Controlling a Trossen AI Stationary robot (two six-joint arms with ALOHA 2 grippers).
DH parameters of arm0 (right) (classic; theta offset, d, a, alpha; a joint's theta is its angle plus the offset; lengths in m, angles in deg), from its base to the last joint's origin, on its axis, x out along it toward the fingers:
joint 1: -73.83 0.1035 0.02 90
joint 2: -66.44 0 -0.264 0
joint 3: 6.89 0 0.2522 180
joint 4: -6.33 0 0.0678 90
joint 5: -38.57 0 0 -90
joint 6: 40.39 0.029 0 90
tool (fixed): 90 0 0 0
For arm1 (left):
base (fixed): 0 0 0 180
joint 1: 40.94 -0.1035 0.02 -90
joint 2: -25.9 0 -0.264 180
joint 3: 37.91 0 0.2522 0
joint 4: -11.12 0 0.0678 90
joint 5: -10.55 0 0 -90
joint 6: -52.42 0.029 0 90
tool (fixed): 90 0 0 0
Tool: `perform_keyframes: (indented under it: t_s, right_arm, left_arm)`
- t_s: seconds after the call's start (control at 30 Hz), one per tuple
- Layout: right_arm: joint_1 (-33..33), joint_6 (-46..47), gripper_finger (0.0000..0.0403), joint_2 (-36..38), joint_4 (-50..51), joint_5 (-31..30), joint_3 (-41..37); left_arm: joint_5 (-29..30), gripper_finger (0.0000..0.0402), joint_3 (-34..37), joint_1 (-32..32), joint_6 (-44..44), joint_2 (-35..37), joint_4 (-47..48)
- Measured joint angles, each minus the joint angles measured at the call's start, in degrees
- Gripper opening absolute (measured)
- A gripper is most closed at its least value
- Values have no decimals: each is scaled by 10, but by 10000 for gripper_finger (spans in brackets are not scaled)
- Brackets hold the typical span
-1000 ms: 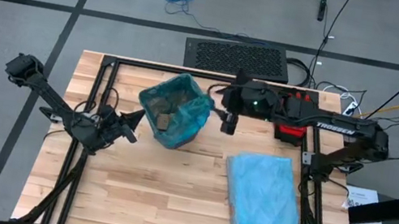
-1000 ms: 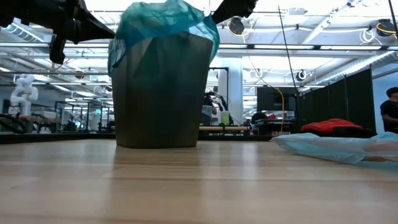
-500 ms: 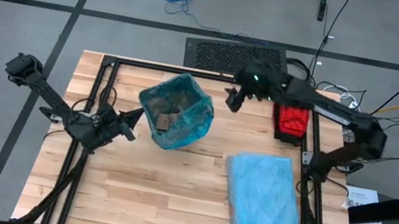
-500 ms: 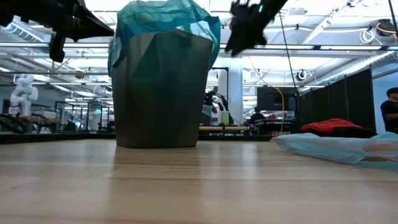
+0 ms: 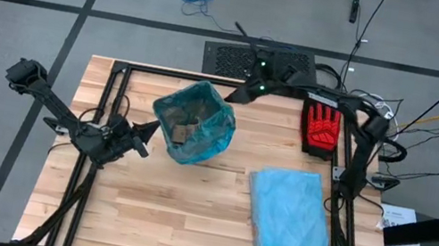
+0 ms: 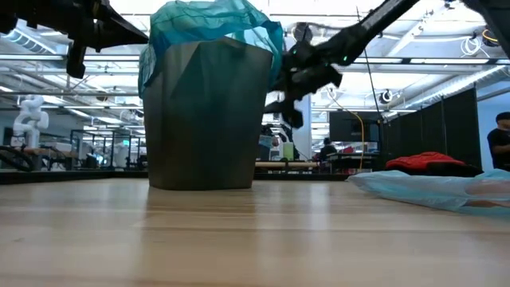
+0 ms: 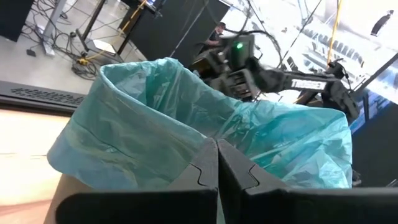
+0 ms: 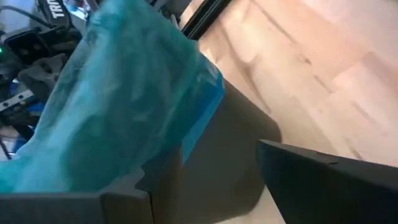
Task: Place trash/remove bag and relplace
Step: Remove the trash bag from the bin
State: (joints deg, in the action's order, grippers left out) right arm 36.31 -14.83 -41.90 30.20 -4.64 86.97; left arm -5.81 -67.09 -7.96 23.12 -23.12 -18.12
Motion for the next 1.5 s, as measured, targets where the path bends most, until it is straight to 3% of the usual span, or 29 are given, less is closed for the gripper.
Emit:
perform_keyframes:
  t_s: [0.1,0.2,0.43,0.83,1.13,1.27,1.5]
  right_arm:
    - [6,32,193,-25,-51,30,0]
    - [19,50,163,-32,-88,43,0]
    - [51,1,13,10,-117,36,0]
    - [116,-163,0,140,-105,-38,0]
    - [168,-302,0,191,10,-185,0]
    - [144,-276,1,190,73,-260,0]
    - [73,-306,54,186,111,-259,0]
  left_arm:
    - [-2,1,0,0,1,0,0]
    - [-8,1,0,0,-1,0,0]
    - [-17,1,0,0,-2,0,0]
    - [-47,1,0,0,-4,0,0]
    - [-73,1,-26,0,41,0,3]
    - [-75,1,-44,0,80,0,7]
    - [-45,1,-52,0,88,0,35]
